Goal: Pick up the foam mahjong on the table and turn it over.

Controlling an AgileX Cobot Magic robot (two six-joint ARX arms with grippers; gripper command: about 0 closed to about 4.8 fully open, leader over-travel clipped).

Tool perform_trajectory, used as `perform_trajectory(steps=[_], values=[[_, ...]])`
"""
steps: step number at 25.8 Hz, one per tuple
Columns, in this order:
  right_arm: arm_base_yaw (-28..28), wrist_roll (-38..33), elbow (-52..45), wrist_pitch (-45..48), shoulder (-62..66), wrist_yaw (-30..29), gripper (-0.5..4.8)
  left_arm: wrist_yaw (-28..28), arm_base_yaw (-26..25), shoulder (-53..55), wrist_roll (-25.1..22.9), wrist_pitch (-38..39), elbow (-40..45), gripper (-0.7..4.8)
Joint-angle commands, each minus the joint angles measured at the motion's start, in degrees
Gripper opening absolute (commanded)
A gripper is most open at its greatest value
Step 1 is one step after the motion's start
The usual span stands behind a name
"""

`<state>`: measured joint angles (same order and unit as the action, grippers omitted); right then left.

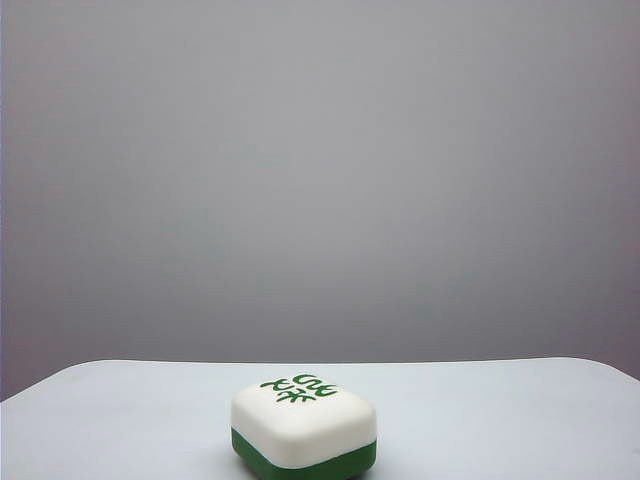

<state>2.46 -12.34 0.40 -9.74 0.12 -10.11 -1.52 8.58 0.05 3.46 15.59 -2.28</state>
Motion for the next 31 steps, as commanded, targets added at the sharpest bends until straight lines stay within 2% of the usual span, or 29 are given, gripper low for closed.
perform_trajectory(steps=[1, 7, 8, 10, 13, 17, 20, 25, 27, 31], values=[[0.0, -0.1, -0.3, 0.7, 0.0, 0.2, -0.01, 0.3, 0.0, 0.0, 0.6, -1.2, 0.1, 0.25], [0.0, -0.4, -0.3, 0.7, 0.0, 1.7, -0.01, 0.5, 0.0, 0.0, 1.5, -1.5, 0.1, 0.25], [0.0, -2.2, -0.3, 1.1, 0.0, 1.4, -0.02, 2.3, 0.0, 0.0, 1.7, -1.7, -0.1, 0.22], [0.1, -5.9, -0.4, 2.8, 0.1, 0.7, -0.02, 5.1, 0.0, 0.0, 4.7, -4.0, -0.2, -0.06], [0.1, -8.8, -0.3, 5.9, 0.1, 1.1, -0.03, 5.8, 0.0, 0.0, 7.3, -7.1, -0.5, -0.06], [0.1, -12.5, -0.1, 8.7, 0.1, 1.2, -0.03, 2.4, 0.0, 0.8, 4.9, -5.8, -4.2, -0.06], [0.1, -13.4, 0.3, 8.7, 0.2, 1.2, -0.04, 2.2, 0.0, 3.4, 4.9, -5.7, -7.2, -0.06], [0.0, -10.6, 5.5, 8.7, 3.6, 1.2, -0.04, 2.4, 0.0, 12.8, 2.2, -4.8, -14.1, -0.06], [0.0, -7.5, 9.0, 8.7, 7.1, 1.1, -0.04, 2.8, 0.0, 17.0, 1.0, -4.3, -16.6, -0.06], [0.0, -5.6, 15.2, 8.9, 16.7, -0.5, -0.04, 4.4, 0.0, 25.9, 1.0, -4.7, -20.9, -0.06]])
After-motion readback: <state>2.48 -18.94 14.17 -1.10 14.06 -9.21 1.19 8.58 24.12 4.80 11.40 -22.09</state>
